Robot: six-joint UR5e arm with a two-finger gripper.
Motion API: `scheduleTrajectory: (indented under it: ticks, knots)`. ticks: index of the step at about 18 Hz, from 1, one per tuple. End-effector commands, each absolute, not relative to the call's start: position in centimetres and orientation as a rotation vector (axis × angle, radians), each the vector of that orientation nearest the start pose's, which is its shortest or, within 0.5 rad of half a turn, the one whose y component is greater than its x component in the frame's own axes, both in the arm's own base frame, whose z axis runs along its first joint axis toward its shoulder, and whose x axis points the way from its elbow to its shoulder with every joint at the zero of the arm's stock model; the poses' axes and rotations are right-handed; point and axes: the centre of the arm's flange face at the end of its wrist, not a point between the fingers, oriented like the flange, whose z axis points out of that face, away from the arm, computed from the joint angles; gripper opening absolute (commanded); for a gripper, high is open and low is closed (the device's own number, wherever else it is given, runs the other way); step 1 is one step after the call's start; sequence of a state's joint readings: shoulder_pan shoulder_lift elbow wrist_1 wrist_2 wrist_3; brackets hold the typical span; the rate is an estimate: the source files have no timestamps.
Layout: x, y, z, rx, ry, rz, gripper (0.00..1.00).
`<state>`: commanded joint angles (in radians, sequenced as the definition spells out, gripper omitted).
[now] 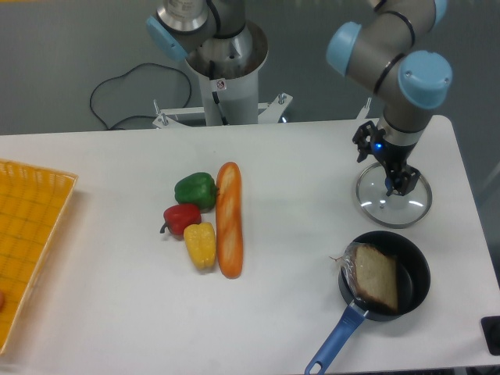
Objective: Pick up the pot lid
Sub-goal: 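Lower the open gripper around the blue knob, then close the gripper on the blue knob of the glass lid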
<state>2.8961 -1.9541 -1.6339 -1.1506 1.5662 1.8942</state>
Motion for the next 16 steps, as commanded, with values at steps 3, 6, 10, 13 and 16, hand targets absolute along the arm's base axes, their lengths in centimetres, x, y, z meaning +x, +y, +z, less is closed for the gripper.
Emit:
scheduleTrajectory:
  ticks: [3,6,10,13,16]
  knots:
    - [-56.8,27.2,27.8,-3.002,0.913,-0.050,1.00]
    - [-57.3,26.6,26.9,-2.998,0.914,-0.067,1.00]
    - [-57.5,25.9,25.4,-2.994,0.928,-0.062,1.00]
    - [-57.6,25.5,25.0,-2.996,0.921,-0.052,1.00]
    - [-57.6,25.1,24.4,-2.996,0.919,-0.066,1.00]
